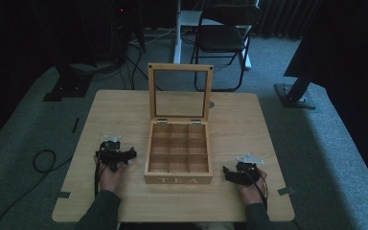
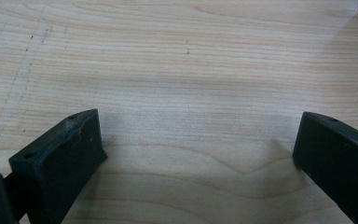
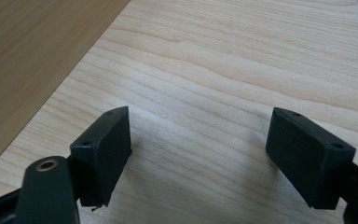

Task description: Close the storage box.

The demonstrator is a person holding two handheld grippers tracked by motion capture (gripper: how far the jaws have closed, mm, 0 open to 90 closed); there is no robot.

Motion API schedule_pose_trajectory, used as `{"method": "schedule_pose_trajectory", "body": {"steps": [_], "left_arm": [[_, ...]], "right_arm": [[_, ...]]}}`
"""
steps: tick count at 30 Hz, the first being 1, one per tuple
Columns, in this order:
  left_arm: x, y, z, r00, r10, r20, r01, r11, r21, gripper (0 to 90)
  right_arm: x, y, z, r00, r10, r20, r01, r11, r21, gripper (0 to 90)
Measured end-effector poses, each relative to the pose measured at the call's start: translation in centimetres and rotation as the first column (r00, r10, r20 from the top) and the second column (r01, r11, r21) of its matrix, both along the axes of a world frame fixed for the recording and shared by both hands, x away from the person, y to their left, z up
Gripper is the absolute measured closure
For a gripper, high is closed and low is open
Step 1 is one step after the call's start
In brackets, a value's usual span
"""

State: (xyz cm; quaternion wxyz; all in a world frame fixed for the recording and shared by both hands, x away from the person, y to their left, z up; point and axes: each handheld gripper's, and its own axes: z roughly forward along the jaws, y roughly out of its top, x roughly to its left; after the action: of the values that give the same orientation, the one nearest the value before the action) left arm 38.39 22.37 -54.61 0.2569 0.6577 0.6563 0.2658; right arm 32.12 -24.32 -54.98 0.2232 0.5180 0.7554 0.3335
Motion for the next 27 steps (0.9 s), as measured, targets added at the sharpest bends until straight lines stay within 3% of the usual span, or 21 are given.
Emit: {"method": "schedule_pose_trajectory", "body": {"steps": [15,21,27], "left_arm": [[0.0,0.0,0.0,1.0000,0.000,0.000,0.000,1.0000,0.000,1.6],[-0.1,0.0,0.0,1.0000,0.002,0.001,-0.002,1.0000,0.000,1.6],[-0.1,0.0,0.0,1.0000,0.001,0.003,-0.001,1.0000,0.001,1.6]], "right_arm": [[0.1,0.2,0.0,0.9989,0.043,-0.015,-0.043,0.999,-0.010,15.0],[-0.1,0.2,0.6,0.9991,0.039,-0.020,-0.038,0.999,0.015,29.7],[0.0,0.1,1.8,0.9994,0.033,0.009,-0.034,0.997,0.074,31.6]]}}
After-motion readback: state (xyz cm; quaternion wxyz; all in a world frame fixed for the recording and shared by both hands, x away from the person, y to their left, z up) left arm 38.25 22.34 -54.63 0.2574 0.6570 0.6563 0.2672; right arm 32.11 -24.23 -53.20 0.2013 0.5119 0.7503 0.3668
